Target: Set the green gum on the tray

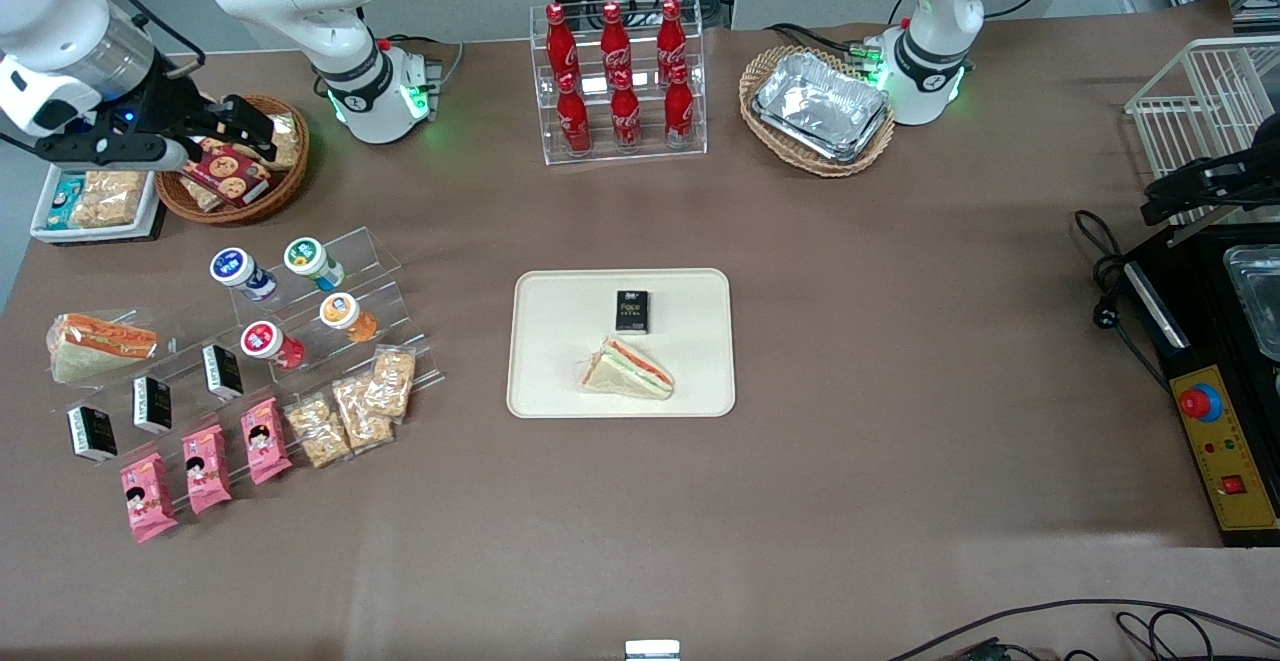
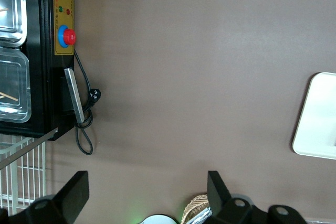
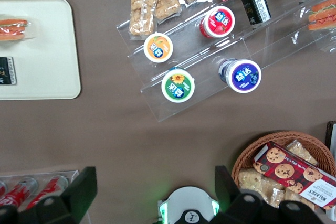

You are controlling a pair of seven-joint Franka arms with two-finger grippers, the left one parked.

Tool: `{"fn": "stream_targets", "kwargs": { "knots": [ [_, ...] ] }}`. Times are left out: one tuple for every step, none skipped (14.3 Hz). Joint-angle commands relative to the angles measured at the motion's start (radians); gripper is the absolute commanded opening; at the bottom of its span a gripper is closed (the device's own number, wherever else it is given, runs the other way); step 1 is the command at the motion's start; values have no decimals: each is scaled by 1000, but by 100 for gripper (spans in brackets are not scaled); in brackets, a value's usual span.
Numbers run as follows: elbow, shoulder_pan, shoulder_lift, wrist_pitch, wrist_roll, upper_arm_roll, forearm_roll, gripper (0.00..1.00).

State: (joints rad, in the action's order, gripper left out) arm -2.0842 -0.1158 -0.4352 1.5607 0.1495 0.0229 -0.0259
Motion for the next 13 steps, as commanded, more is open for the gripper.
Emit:
{"fn": "stream_targets", "kwargs": {
  "knots": [
    [-92,-1,-59,79,-30,11,26,100],
    [-105,1,-57,96,-30,11,36,100],
    [-123,-1,-59,117,-30,12,38,100],
    [-143,-1,-59,145,-30,12,38,100],
    [-166,-1,-59,175,-30,12,38,100],
    [-197,-1,-59,214,-30,12,38,100],
    [-229,1,-59,257,-30,12,38,100],
    [-253,1,-54,294,-30,12,38,100],
    [-278,1,-50,326,-30,12,38,100],
    [-305,1,-48,360,-30,12,38,100],
    [-335,2,-47,395,-30,12,38,100],
    [-359,4,-45,425,-30,12,38,100],
    [-382,4,-40,456,-30,12,38,100]
  ]
}}
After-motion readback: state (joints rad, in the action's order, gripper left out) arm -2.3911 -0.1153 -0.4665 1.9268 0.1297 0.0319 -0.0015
